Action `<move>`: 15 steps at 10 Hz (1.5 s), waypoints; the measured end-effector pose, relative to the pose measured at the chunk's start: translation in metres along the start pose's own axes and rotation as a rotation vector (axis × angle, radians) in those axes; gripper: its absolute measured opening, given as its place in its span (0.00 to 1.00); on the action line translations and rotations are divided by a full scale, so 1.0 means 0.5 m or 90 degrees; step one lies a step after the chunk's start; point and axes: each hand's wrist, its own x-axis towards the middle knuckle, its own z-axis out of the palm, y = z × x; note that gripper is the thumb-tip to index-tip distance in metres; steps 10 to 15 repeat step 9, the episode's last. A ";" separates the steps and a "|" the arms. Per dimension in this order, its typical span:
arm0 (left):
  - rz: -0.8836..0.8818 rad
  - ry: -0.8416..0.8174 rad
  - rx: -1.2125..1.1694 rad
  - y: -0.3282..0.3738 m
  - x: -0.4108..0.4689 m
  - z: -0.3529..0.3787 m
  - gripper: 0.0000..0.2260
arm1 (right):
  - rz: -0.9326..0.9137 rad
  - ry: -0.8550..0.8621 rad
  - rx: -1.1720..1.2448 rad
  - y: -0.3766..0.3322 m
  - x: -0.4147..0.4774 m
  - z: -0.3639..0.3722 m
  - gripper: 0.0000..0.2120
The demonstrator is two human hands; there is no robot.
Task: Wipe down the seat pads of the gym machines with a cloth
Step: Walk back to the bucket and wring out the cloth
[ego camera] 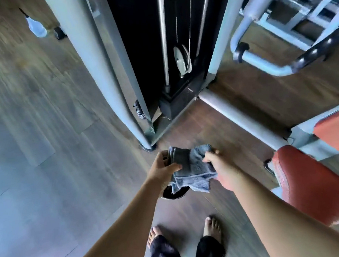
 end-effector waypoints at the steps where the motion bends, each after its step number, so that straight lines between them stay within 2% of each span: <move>1: -0.028 0.027 0.000 -0.108 0.111 0.032 0.17 | 0.050 0.003 -0.017 0.076 0.114 0.010 0.06; 2: -0.054 0.063 -0.007 -0.265 0.273 0.080 0.16 | 0.078 0.024 -0.056 0.196 0.286 0.019 0.03; 3: -0.066 0.068 -0.025 -0.352 0.362 0.104 0.15 | 0.074 0.041 -0.079 0.270 0.385 0.025 0.06; 4: -0.088 0.087 -0.034 -0.458 0.486 0.124 0.15 | 0.054 0.055 -0.105 0.361 0.508 0.043 0.04; 5: -0.101 0.108 -0.022 -0.509 0.545 0.134 0.16 | 0.024 0.071 -0.120 0.416 0.574 0.056 0.05; 6: -0.108 0.095 -0.014 -0.547 0.599 0.157 0.16 | 0.025 0.055 -0.118 0.479 0.636 0.081 0.11; 7: -0.117 0.080 -0.031 -0.555 0.621 0.170 0.16 | 0.028 0.052 -0.089 0.493 0.651 0.103 0.11; 8: -0.123 0.083 0.016 -0.553 0.621 0.167 0.18 | 0.057 0.080 -0.048 0.488 0.650 0.117 0.06; 9: -0.106 0.081 0.096 -0.549 0.616 0.154 0.21 | 0.080 0.077 -0.051 0.495 0.651 0.108 0.08; 15: -0.106 0.081 0.096 -0.549 0.616 0.154 0.21 | 0.080 0.077 -0.051 0.495 0.651 0.108 0.08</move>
